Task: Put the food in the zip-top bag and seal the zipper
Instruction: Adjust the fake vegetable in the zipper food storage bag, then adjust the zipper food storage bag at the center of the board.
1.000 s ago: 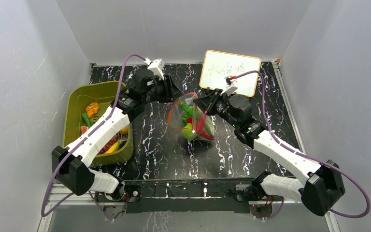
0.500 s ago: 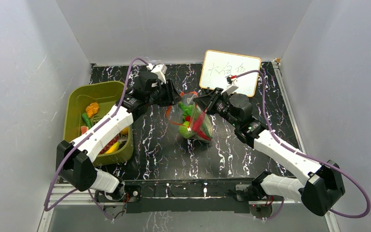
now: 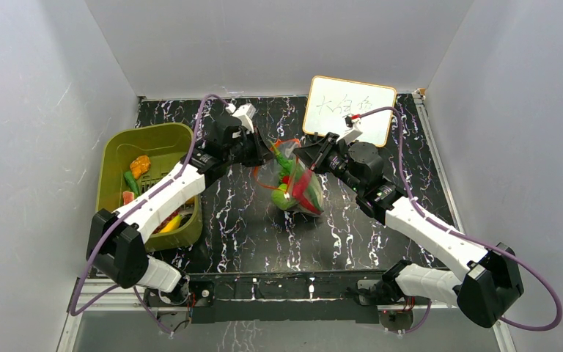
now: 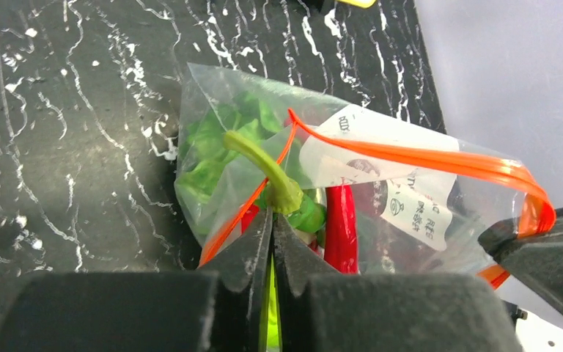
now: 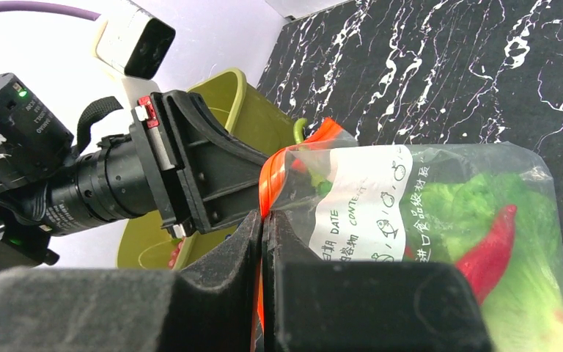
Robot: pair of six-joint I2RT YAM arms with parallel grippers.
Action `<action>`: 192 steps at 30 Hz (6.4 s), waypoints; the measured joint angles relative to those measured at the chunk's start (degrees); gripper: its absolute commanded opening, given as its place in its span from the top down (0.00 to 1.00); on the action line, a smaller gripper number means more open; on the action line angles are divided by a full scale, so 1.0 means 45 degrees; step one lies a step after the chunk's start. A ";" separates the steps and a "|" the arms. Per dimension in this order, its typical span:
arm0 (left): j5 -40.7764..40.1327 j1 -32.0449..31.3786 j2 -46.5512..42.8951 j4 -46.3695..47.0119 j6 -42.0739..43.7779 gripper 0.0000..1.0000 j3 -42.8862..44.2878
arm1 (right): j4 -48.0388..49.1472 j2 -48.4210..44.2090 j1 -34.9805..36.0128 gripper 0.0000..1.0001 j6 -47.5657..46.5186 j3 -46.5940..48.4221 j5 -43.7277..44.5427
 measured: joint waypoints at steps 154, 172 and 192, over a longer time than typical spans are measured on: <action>-0.0520 0.0010 -0.4707 -0.4323 0.2045 0.48 -0.0743 | 0.0719 0.0758 0.0151 1.00 -0.2647 0.1078 -0.3521; -0.0204 0.0005 -0.3614 -0.2637 0.2297 1.00 -0.1302 | 0.0962 0.0777 0.0151 1.00 -0.2234 0.0816 -0.3249; 0.0301 0.0019 -0.1501 -0.4017 0.1593 1.00 0.2016 | -0.3031 0.1137 -0.0539 1.00 -0.2710 0.1598 0.0831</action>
